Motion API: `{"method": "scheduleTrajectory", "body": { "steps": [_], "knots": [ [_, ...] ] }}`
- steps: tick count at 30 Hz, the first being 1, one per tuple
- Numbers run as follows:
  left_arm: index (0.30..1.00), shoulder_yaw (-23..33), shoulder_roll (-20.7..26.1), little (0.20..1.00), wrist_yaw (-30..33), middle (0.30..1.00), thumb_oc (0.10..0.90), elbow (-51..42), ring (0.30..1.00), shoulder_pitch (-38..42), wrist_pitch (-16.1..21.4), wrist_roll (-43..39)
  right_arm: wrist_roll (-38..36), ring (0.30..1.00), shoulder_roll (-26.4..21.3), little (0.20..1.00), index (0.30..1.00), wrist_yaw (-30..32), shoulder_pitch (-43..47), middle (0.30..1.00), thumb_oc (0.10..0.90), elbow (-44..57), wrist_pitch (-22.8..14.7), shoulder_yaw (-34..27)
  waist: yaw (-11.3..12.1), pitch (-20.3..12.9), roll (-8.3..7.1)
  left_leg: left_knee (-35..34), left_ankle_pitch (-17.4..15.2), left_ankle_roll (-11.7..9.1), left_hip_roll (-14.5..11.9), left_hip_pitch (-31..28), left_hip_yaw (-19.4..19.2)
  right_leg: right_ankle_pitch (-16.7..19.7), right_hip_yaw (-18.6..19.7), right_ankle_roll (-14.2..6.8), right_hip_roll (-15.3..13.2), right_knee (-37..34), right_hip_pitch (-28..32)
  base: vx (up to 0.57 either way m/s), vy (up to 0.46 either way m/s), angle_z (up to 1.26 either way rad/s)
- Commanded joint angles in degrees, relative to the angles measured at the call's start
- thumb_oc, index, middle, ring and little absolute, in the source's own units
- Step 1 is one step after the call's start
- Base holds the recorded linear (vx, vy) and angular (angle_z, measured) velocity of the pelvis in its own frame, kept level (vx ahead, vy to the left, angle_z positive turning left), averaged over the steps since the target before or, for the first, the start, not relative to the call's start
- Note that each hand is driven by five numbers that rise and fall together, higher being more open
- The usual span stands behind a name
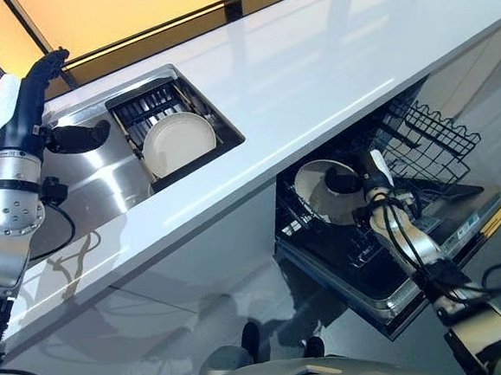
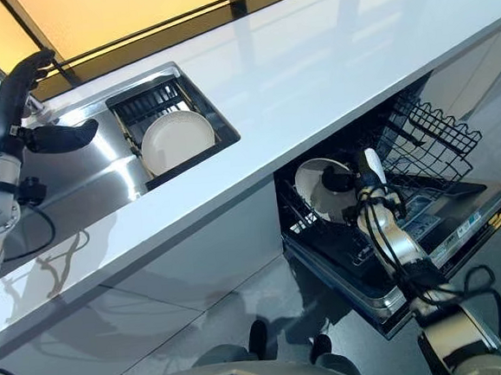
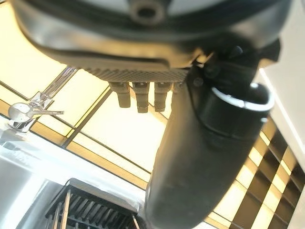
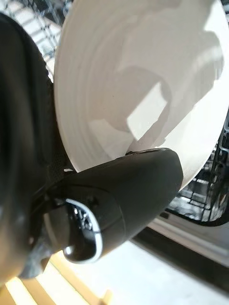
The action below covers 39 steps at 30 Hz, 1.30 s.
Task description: Pick up plates and place into dishwasher.
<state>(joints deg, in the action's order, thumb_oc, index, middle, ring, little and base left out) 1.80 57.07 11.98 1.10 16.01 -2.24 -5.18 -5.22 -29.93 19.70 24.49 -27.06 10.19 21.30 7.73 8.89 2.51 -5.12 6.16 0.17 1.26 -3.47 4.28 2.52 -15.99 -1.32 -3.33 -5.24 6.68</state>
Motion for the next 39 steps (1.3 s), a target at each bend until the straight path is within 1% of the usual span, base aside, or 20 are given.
{"method": "scheduleTrajectory", "body": {
  "steps": [1, 6, 8, 11, 14, 15, 16, 21, 28, 34, 39],
  "knots": [
    [0.900, -1.67, 0.51, 0.900, 2.68, 0.900, 0.800, -1.85, 0.900, 8.70, 2.99, -1.53, 1.85, 0.300, 3.02, 0.200, 0.300, 1.66, 9.46, 0.300, 0.100, 0.68, -3.26, 5.72, 1.93, -5.28, -1.27, 0.12, -4.51, -2.87, -0.05, -1.36, -1.16, -0.39, -1.74, -4.34, -3.14, 0.24, 2.19, 0.01, 0.024, 0.14],
    [0.900, -4.81, -1.91, 0.900, 1.45, 0.900, 0.800, -1.93, 0.900, 11.69, 2.30, -1.12, 0.29, 0.300, 6.22, 0.200, 0.300, 3.26, 14.89, 0.300, 0.100, -5.32, -2.01, 8.53, 3.42, -5.33, -1.38, 0.12, -4.43, -2.81, 0.20, -1.17, -0.02, -0.38, -2.39, -4.09, -3.27, 0.24, 2.42, 0.01, 0.019, 0.07],
    [0.900, -6.31, -2.60, 0.900, 0.95, 0.900, 0.800, -1.62, 0.900, 13.30, 2.13, -1.50, -0.57, 0.300, 7.76, 0.200, 0.300, 2.96, 17.72, 0.300, 0.100, -7.54, -0.39, 9.85, 4.14, -5.36, -1.32, 0.12, -4.36, -2.71, 0.37, -1.09, 0.60, -0.36, -2.69, -3.91, -3.32, 0.24, 2.53, 0.01, 0.022, 0.09],
    [0.900, -7.44, -2.60, 0.900, 0.55, 0.900, 0.800, -0.75, 0.900, 14.70, 2.88, -2.22, -1.84, 0.300, 9.30, 0.200, 0.300, 1.49, 18.88, 0.300, 0.100, -10.05, 0.34, 11.13, 4.72, -5.50, -1.35, 0.12, -4.26, -2.73, 0.47, -1.00, 0.95, -0.33, -3.04, -3.89, -3.35, 0.24, 2.63, 0.01, 0.018, 0.11],
    [0.900, -7.85, -2.46, 0.900, 0.28, 0.900, 0.800, -0.76, 0.900, 15.68, 2.85, -2.62, -2.90, 0.300, 10.26, 0.200, 0.300, 0.26, 18.70, 0.300, 0.100, -11.20, 0.52, 11.70, 4.98, -5.57, -1.40, 0.12, -4.14, -2.70, 0.44, -0.89, 1.03, -0.28, -3.16, -3.87, -3.39, 0.24, 2.65, 0.01, 0.007, 0.05],
    [0.900, -7.88, -2.43, 0.900, 0.22, 0.900, 0.800, -0.81, 0.900, 15.78, 2.89, -2.59, -3.30, 0.822, 10.50, 0.809, 0.822, 0.12, 18.41, 0.822, 0.709, -11.46, 0.54, 11.69, 5.03, -5.55, -1.42, 0.12, -4.12, -2.68, 0.41, -0.85, 1.00, -0.25, -3.17, -3.87, -3.40, 0.24, 2.64, 0.00, 0.000, 0.00],
    [0.900, -7.90, -2.52, 0.900, 0.24, 0.900, 0.800, -0.95, 0.900, 15.76, 2.88, -2.40, -4.15, 0.900, 10.73, 0.900, 0.900, 0.19, 17.97, 0.900, 0.800, -11.52, 0.55, 11.70, 5.06, -5.48, -1.44, 0.12, -4.11, -2.63, 0.39, -0.86, 1.01, -0.21, -3.20, -3.87, -3.42, 0.24, 2.67, 0.00, 0.000, 0.00],
    [0.900, -7.49, -2.18, 0.900, 0.05, 0.900, 0.800, -1.67, 0.900, 15.25, 2.38, -1.98, -5.95, 0.900, 11.09, 0.900, 0.900, 0.82, 15.66, 0.900, 0.800, -9.91, 0.20, 10.93, 4.80, -5.26, -1.50, 0.12, -4.22, -2.49, 0.33, -0.92, 0.90, -0.22, -3.01, -3.82, -3.36, 0.28, 2.62, 0.00, 0.000, 0.00],
    [0.900, -6.56, -2.06, 0.900, -0.07, 0.900, 0.800, -1.41, 0.900, 13.96, 2.34, -0.24, -4.07, 0.900, 9.94, 0.900, 0.900, 1.93, 11.74, 0.900, 0.800, -4.05, -0.27, 8.67, 3.46, -4.95, -1.47, 0.12, -4.45, -2.29, 0.26, -1.12, 0.16, -0.15, -2.13, -3.94, -3.19, 0.27, 2.33, 0.00, 0.000, 0.00],
    [0.900, -4.58, -0.97, 0.900, 0.16, 0.900, 0.800, -1.34, 0.900, 12.94, 2.10, 1.03, 0.76, 0.900, 6.27, 0.900, 0.900, 1.70, 7.37, 0.900, 0.800, 4.40, -0.13, 5.60, 1.46, -4.89, -1.45, 0.12, -4.72, -2.18, 0.17, -1.32, -1.19, -0.05, -0.81, -4.31, -3.00, 0.25, 1.85, -0.01, 0.000, -0.02],
    [0.900, -0.82, -0.22, 0.900, -0.14, 0.900, 0.800, -2.62, 0.900, 9.10, 1.65, 3.03, 9.92, 0.900, 1.16, 0.900, 0.900, 3.47, 0.45, 0.900, 0.800, 13.89, -1.53, -0.03, -0.97, -4.90, -1.36, 0.12, -4.51, -1.84, 0.29, -1.26, -2.48, 0.60, 0.51, -4.73, -2.97, 0.29, 0.98, -0.03, 0.007, -0.08]
  ]
}}
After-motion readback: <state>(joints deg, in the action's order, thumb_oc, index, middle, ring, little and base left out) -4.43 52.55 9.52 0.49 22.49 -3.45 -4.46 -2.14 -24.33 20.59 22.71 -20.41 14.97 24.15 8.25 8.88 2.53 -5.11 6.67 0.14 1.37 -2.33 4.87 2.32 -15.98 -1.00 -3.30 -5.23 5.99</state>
